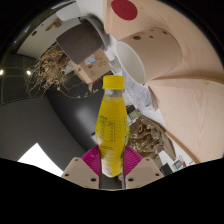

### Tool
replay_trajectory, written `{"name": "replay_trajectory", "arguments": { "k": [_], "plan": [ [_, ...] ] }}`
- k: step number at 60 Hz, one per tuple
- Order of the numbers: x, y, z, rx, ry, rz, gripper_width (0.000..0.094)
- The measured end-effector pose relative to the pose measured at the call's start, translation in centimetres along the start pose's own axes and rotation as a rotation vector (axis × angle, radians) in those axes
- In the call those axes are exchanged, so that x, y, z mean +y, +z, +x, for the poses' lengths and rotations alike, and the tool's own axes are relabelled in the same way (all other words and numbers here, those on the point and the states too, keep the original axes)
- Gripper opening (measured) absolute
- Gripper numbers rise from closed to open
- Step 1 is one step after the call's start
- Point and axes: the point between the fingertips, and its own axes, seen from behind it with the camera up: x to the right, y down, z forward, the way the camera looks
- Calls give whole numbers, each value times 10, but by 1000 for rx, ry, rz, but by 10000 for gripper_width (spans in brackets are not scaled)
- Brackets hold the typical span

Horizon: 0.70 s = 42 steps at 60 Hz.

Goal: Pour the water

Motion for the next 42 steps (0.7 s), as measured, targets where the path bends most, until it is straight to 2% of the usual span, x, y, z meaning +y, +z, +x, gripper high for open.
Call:
{"name": "replay_trajectory", "arguments": {
  "k": [14, 21, 31, 42],
  "plan": [
    [-5, 3, 12, 47, -1, -30, 252],
    [5, 3, 3, 90, -159, -66, 252],
    [0, 1, -33, 183, -808, -83, 256],
    [-44, -10, -120, 236, -1463, 28, 256]
  ]
}}
